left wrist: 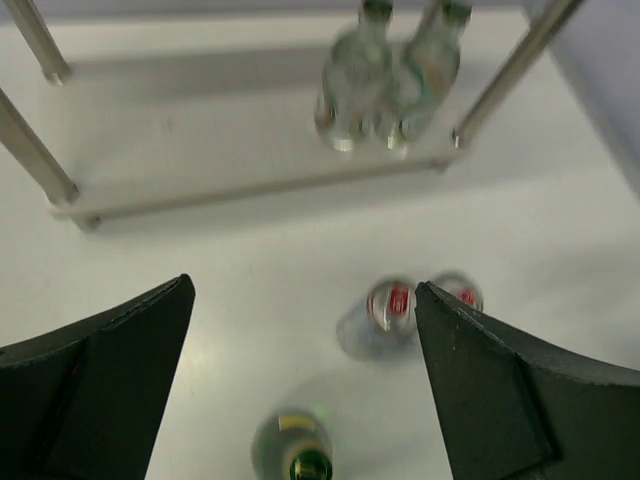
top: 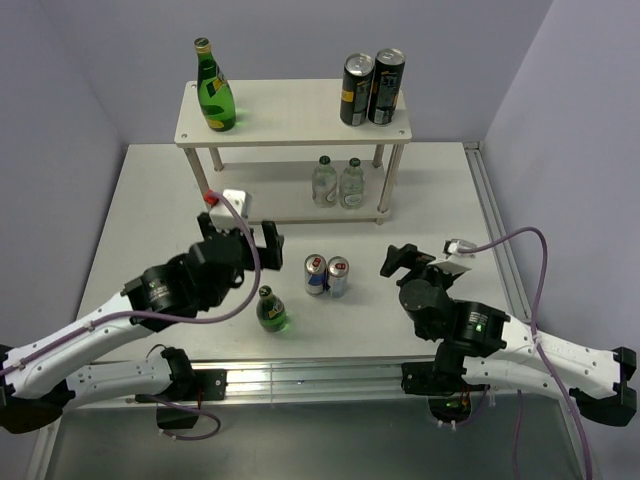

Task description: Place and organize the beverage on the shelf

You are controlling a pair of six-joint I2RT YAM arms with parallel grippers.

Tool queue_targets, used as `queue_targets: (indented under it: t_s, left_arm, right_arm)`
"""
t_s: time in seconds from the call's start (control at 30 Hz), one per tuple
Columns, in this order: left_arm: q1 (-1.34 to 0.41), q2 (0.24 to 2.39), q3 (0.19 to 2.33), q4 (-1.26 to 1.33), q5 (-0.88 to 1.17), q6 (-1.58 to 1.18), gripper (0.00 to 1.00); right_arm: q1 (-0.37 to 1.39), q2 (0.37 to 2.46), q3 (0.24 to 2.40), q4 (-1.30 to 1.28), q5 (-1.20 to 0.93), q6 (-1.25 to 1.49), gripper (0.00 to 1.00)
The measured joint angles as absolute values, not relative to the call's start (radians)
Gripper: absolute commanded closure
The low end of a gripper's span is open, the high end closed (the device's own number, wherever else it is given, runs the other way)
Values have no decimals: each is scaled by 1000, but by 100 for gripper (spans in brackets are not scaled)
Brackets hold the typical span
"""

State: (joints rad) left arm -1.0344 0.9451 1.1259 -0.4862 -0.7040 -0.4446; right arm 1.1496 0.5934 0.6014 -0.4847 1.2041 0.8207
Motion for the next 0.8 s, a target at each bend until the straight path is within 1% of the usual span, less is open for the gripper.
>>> queue_targets:
  t_s: [0.2,0.37,0.57,0.8]
  left_arm:
    - [-1128,844,924,-596,-715,-654,1]
    - [-1192,796,846,-643,-740,-790,1]
    - [-1254,849,835,-653,-770,-883,1]
    - [-1315,963,805,-687,-859,-1031,1]
  right_arm:
    - [1150,569,649,-521,1086,791,0]
    - [1155,547,662,-547,955,757,1]
    - [1162,543,662,-582,908,770,1]
    - [1163,513,662,-632,921,813,1]
